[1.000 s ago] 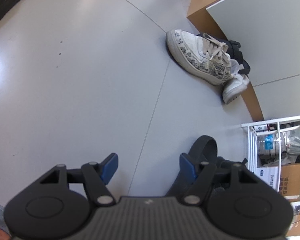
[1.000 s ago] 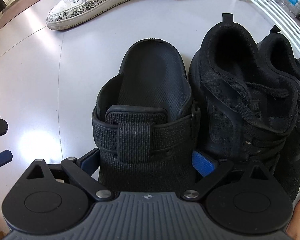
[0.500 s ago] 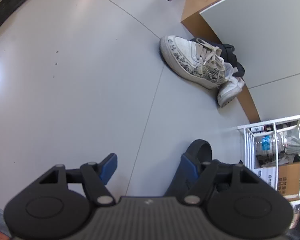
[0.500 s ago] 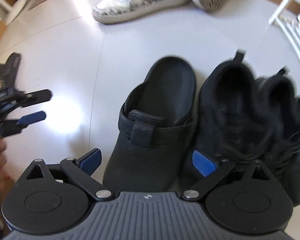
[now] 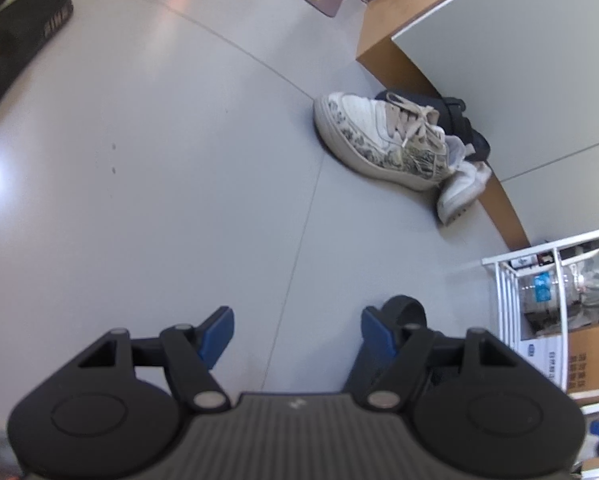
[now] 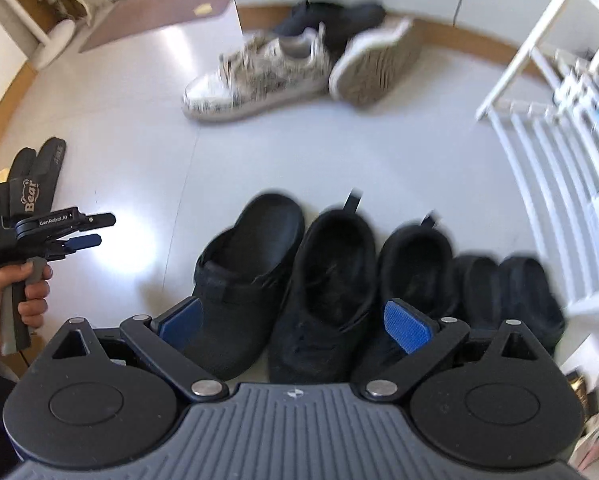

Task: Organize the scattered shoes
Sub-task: 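Lower the slide beside the black sneakers and open the right gripper, then move the left tool to the wall pile and grasp another black slide, then carry the black slide with the left gripper toward the shoe row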

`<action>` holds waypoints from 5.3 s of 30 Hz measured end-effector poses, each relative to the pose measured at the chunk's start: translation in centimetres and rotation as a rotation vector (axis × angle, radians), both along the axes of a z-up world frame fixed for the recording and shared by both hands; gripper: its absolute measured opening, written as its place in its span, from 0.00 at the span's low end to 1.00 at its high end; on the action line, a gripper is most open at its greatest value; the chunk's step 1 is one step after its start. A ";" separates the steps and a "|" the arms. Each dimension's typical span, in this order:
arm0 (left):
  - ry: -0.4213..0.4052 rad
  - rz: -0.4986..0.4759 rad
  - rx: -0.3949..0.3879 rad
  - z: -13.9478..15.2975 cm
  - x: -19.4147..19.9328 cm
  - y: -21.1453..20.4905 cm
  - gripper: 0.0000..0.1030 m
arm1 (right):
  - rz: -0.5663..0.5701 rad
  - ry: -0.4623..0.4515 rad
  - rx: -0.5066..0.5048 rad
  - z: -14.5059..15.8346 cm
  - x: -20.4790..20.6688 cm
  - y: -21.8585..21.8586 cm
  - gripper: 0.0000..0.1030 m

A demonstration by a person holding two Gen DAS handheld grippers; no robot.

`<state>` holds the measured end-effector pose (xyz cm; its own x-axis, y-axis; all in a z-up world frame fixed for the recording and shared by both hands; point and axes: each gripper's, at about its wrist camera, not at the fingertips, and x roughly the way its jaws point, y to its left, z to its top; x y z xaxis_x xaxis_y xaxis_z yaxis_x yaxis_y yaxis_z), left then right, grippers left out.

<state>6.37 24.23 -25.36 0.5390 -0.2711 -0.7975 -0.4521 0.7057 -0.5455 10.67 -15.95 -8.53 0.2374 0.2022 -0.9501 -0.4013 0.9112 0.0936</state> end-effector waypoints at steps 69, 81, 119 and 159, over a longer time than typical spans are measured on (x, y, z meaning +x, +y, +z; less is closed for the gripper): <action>0.071 -0.239 0.617 1.8 48.0 -19.7 0.45 | -0.288 -0.156 0.265 -13.3 1.9 -20.4 0.97; 0.003 -0.170 0.670 2.1 48.1 -20.3 0.16 | -0.241 -0.111 0.252 -15.0 1.7 -19.5 0.97; -0.047 -0.126 0.578 17.2 31.6 -12.6 0.14 | -0.195 -0.159 0.393 -12.6 2.1 -14.0 0.97; 0.199 -0.072 0.451 4.0 10.6 -7.9 0.16 | -0.067 -0.108 0.343 -13.9 0.5 -9.3 0.96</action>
<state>17.00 16.33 -21.32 0.3571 0.0934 -0.9294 -0.4578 0.8848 -0.0869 11.12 -25.26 -22.46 0.3559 0.4858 -0.7984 -0.3663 0.8584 0.3590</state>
